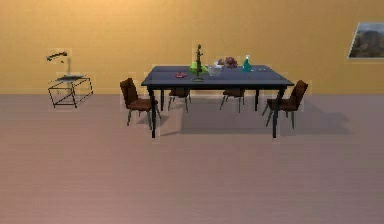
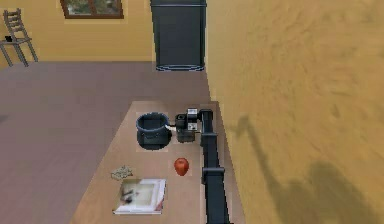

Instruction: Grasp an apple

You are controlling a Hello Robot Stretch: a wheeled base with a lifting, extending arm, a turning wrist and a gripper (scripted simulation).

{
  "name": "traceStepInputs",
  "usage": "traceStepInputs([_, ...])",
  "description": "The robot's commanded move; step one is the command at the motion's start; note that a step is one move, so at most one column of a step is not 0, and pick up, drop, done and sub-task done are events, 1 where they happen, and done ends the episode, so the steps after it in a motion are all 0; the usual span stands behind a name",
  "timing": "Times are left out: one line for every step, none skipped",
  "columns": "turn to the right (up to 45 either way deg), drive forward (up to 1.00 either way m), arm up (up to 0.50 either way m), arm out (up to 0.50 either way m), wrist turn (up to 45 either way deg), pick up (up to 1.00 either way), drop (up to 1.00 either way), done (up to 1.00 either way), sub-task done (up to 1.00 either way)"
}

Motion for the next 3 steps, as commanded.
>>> traceStepInputs([0.0, 0.0, -0.3, 0.0, 0.0, 0.0, 0.0, 0.0, 0.0])
traceStepInputs([0.0, 0.0, 0.0, 0.0, 0.0, 1.0, 0.0, 0.0, 0.0])
traceStepInputs([0.0, 0.0, 0.1, 0.0, 0.0, 0.0, 0.0, 0.0, 0.0])
